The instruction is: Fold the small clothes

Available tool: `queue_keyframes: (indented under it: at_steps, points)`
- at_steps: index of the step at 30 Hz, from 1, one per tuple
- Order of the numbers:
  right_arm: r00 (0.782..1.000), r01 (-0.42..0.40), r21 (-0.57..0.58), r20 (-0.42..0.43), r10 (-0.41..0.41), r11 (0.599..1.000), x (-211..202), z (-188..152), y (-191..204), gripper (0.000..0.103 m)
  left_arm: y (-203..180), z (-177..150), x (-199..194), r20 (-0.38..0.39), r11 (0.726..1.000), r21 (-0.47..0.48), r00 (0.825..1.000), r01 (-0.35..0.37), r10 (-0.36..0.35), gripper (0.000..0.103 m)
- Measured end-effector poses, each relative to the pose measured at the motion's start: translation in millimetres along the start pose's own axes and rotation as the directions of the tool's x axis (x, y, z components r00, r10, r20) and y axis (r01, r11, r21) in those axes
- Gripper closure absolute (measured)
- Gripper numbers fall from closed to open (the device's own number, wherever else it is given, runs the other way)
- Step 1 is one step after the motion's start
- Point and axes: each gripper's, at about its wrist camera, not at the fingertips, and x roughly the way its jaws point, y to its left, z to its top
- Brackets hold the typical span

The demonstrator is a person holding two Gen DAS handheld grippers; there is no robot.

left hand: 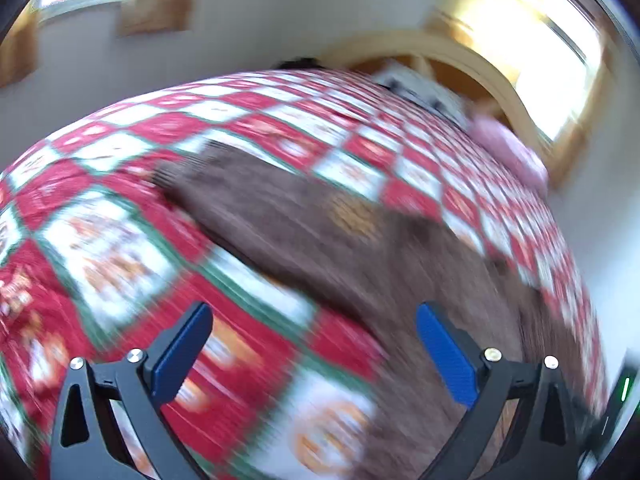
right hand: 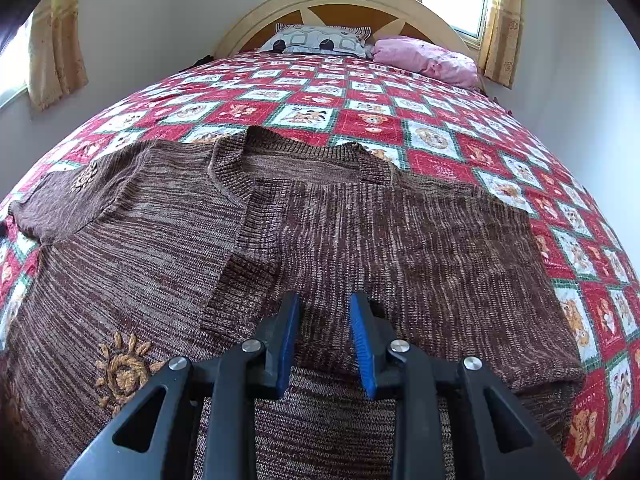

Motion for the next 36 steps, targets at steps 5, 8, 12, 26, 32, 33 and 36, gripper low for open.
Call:
queue_keyframes:
  at_steps: [5,8,12,26,32,33,36]
  points:
    - [1.0,0.013,-0.014,0.0,-0.013,1.0,0,0,2,0.075,50,44,42,-0.063,0.981,-0.178,0.995,-0.081,0.071,0.003]
    - [1.0,0.004,-0.005,0.0,-0.004,1.0,0,0,2,0.075,60,50,69,-0.102,0.97,-0.233,0.994,-0.065,0.042,0.015]
    - [1.0,0.004,-0.005,0.0,-0.004,1.0,0,0,1,0.074,53,55,76,-0.049,0.981,-0.165,0.995,-0.099,0.092,0.029]
    - [1.0,-0.021,0.02,0.002,0.021,1.0,0,0,0,0.074,23,74,66,0.036,0.998,-0.06,0.999,-0.019,0.021,0.095]
    - [0.997,-0.074,0.074,0.009,0.073,0.995,0,0,-11,0.074,-100,39,14,0.112,0.946,0.302,0.981,0.119,-0.159,0.095]
    - [0.996,-0.086,0.086,0.011,0.085,0.993,0,0,-12,0.074,-121,23,6,0.109,0.919,0.371,0.976,0.135,-0.188,0.095]
    - [0.994,-0.106,0.106,0.013,0.105,0.989,0,-1,-16,0.074,-172,-27,1,0.042,0.841,0.511,0.973,0.175,-0.228,0.091]
